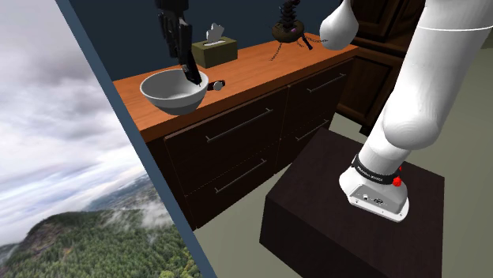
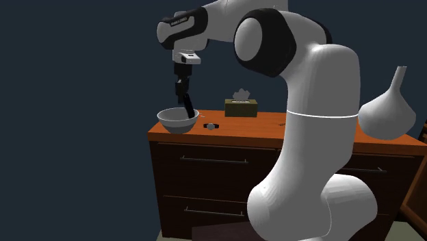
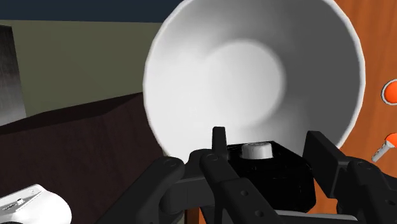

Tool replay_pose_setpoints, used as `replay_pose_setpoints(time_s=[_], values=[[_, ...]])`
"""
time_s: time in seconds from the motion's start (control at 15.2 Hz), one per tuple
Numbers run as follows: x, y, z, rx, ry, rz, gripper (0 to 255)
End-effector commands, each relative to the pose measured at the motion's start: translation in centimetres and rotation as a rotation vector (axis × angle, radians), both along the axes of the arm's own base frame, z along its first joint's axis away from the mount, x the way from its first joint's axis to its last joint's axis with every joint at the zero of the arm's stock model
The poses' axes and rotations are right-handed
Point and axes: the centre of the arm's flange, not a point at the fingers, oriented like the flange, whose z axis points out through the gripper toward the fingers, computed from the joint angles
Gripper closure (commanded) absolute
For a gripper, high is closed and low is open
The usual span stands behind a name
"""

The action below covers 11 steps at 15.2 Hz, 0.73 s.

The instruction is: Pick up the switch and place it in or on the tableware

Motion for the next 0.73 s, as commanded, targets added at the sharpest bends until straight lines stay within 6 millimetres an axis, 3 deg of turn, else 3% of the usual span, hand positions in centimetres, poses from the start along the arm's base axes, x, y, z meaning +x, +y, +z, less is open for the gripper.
replay_pose_setpoints(time_s=[0.0, 0.4, 0.66], values=[[0.0, 0.0, -1.1, 0.0, 0.0, 0.0, 255], [0.0, 0.0, -4.3, 0.0, 0.0, 0.0, 255], [0.0, 0.0, -4.3, 0.0, 0.0, 0.0, 255]])
